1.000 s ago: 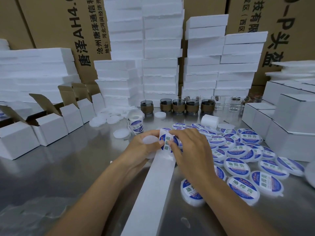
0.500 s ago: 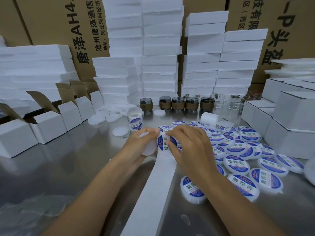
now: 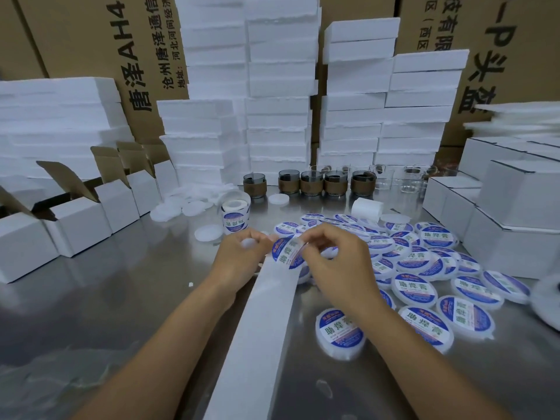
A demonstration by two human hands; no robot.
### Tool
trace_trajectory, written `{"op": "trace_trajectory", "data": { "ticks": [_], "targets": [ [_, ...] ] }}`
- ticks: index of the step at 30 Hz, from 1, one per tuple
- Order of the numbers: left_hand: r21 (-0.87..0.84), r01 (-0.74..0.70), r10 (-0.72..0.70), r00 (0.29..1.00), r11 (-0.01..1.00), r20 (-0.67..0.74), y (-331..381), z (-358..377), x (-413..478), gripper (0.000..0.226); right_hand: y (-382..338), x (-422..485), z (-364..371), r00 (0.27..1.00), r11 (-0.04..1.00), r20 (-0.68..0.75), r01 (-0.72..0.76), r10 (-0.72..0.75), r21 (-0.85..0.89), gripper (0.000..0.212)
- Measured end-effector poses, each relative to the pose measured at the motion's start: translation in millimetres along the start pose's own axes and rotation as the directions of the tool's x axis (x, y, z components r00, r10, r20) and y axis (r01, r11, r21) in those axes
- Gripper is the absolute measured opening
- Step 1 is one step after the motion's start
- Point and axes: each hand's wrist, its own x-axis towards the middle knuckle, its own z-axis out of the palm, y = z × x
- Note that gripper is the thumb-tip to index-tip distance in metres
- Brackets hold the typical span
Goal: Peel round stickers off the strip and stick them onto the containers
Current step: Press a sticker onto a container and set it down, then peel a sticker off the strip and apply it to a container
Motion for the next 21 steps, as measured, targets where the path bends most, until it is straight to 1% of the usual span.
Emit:
{"op": "trace_trajectory", "data": {
  "ticks": [2, 3, 5, 6, 8, 10, 11, 12, 14, 15, 17, 19, 21],
  "targets": [
    [-0.015, 0.005, -0.005, 1.000, 1.000, 0.000, -2.7, -1.4, 0.4, 0.017, -2.6, 3.3, -1.7, 0.995, 0.981, -0.026, -0.093, 0.098, 0.168, 0.020],
    [-0.026, 0.006, -0.006, 1.000, 1.000, -0.004, -3.7, -1.4, 0.4, 0.021, -3.7, 5.0, -3.1, 0.987, 0.957, -0.033, -0.142, 0.155, 0.252, 0.021],
    [-0.041, 0.009, -0.010, 1.000, 0.999, -0.027, -3.3, -1.3, 1.3, 0.025, -5.2, 7.7, -6.3, 0.963, 0.889, -0.035, -0.231, 0.266, 0.396, 0.021],
    [-0.070, 0.012, -0.016, 0.998, 0.998, -0.053, -2.1, -1.6, 2.2, 0.023, -5.9, 8.7, -7.8, 0.950, 0.854, -0.028, -0.265, 0.310, 0.448, 0.020],
    [-0.181, 0.000, -0.024, 0.991, 0.984, -0.130, 2.5, -3.3, 6.0, 0.017, -7.8, 10.4, -9.9, 0.929, 0.785, 0.007, -0.317, 0.370, 0.531, 0.020],
    [-0.286, -0.051, -0.007, 0.980, 0.957, -0.199, 11.1, -7.1, 5.1, 0.024, -10.0, 11.5, -10.4, 0.917, 0.718, 0.058, -0.347, 0.394, 0.603, 0.021],
    [-0.366, -0.081, 0.005, 0.979, 0.927, -0.205, 15.4, -8.9, 3.1, 0.029, -11.6, 11.4, -10.5, 0.916, 0.693, 0.084, -0.354, 0.391, 0.628, 0.022],
    [-0.472, -0.087, 0.004, 0.985, 0.877, -0.175, 20.0, -10.1, -0.2, 0.033, -13.1, 11.2, -10.4, 0.918, 0.675, 0.111, -0.357, 0.380, 0.645, 0.023],
    [-0.649, -0.043, 0.017, 0.999, 0.760, -0.046, 27.4, -12.2, -7.0, 0.040, -15.7, 10.5, -9.5, 0.929, 0.655, 0.159, -0.350, 0.334, 0.670, 0.024],
    [-0.683, -0.019, 0.038, 0.999, 0.730, 0.013, 29.8, -12.2, -10.5, 0.042, -16.9, 9.9, -8.6, 0.934, 0.654, 0.179, -0.345, 0.308, 0.674, 0.023],
    [-0.704, 0.044, 0.069, 0.989, 0.708, 0.130, 32.6, -8.7, -15.9, 0.049, -18.7, 8.2, -5.2, 0.939, 0.674, 0.212, -0.342, 0.271, 0.655, 0.018],
    [-0.709, 0.128, 0.078, 0.965, 0.693, 0.250, 34.0, -3.5, -21.0, 0.061, -20.4, 5.3, -1.4, 0.940, 0.695, 0.241, -0.339, 0.240, 0.634, 0.010],
    [-0.717, 0.204, 0.063, 0.943, 0.666, 0.326, 33.5, 1.0, -24.7, 0.068, -20.7, 2.9, 2.0, 0.938, 0.692, 0.258, -0.345, 0.231, 0.634, 0.004]
  ]
}}
